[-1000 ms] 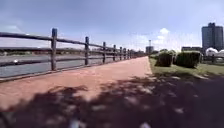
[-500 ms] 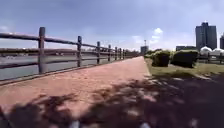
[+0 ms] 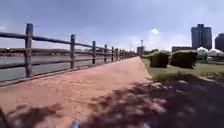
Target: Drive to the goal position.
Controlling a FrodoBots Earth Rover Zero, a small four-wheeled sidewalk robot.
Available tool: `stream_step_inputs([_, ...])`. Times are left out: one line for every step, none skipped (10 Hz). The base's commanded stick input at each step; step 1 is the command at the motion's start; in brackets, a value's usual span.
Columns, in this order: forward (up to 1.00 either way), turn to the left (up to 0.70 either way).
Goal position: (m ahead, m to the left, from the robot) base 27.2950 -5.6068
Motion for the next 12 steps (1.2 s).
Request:
stream_step_inputs([0.7, 0.0])
stream_step_inputs([0.7, -0.24])
stream_step_inputs([0.7, -0.35])
stream_step_inputs([0.7, -0.2])
stream_step_inputs([0.7, -0.01])
stream_step_inputs([0.7, 0.0])
stream_step_inputs([0.7, 0.0])
stream_step_inputs([0.7, 0.0])
stream_step_inputs([0.7, 0.0])
stream_step_inputs([0.7, 0.0])
stream_step_inputs([0.7, 0.0])
stream_step_inputs([0.7, -0.1])
